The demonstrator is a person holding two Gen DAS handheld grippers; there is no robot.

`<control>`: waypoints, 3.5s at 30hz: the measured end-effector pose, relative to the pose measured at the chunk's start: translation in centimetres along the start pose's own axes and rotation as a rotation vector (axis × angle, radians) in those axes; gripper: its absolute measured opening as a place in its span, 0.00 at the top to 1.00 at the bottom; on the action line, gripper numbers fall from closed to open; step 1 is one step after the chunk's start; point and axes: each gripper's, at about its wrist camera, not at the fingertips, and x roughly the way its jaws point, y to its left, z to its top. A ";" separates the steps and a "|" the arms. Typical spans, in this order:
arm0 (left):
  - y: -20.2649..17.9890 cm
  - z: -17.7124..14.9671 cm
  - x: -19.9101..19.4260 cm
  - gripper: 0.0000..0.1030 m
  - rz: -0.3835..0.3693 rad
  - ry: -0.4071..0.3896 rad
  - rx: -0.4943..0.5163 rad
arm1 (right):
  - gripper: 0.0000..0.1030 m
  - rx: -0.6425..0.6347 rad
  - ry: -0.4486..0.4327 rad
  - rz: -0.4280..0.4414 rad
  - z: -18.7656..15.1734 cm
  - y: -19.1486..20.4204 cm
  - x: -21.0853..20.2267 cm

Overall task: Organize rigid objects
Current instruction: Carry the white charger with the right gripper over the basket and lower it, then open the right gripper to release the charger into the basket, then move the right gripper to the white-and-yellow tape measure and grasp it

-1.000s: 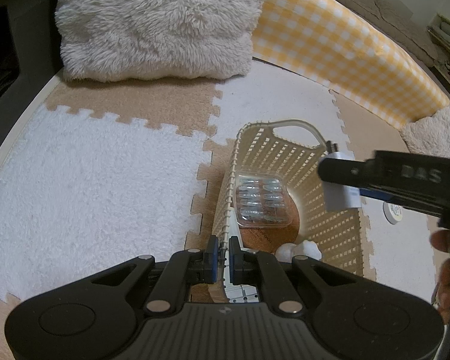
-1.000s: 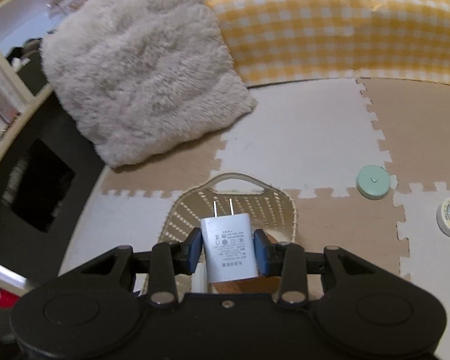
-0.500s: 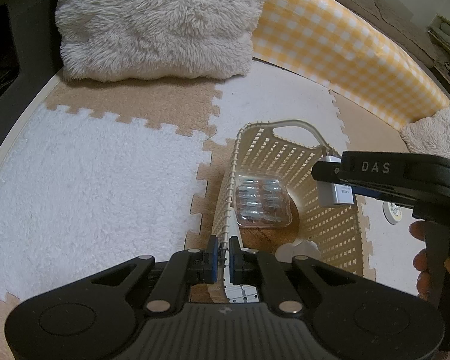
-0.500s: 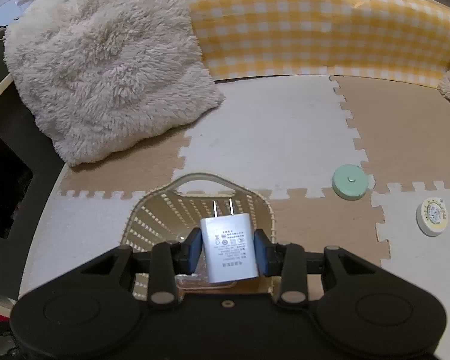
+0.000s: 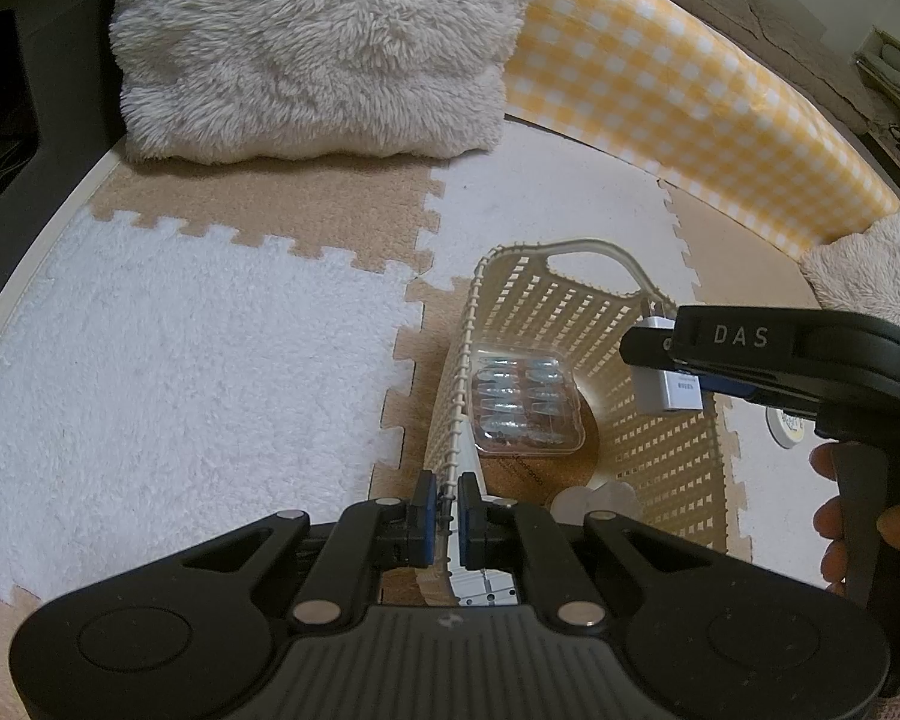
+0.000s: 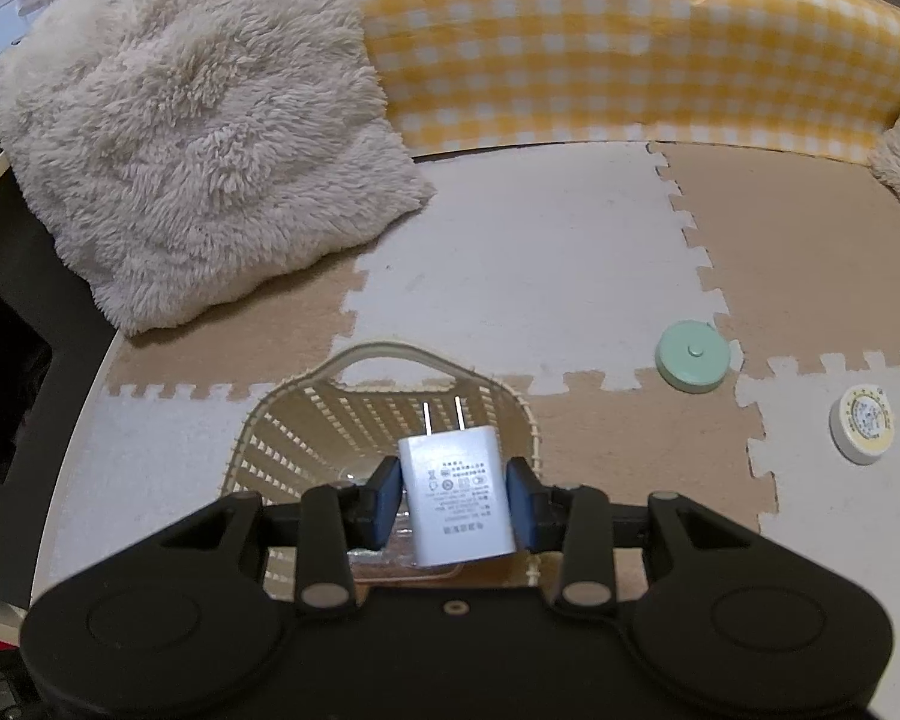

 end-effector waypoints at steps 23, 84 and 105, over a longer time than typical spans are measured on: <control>0.0 0.0 0.0 0.94 0.002 0.001 0.003 | 0.54 -0.047 0.002 0.029 -0.8 0.4 -2.0; 0.0 -0.3 0.2 0.94 0.011 0.008 0.014 | 0.00 -0.114 -0.156 -0.155 -1.4 -16.1 -5.3; -0.4 -0.1 0.4 0.94 0.025 0.002 0.040 | 0.15 0.172 -0.107 -0.206 0.4 -23.7 0.8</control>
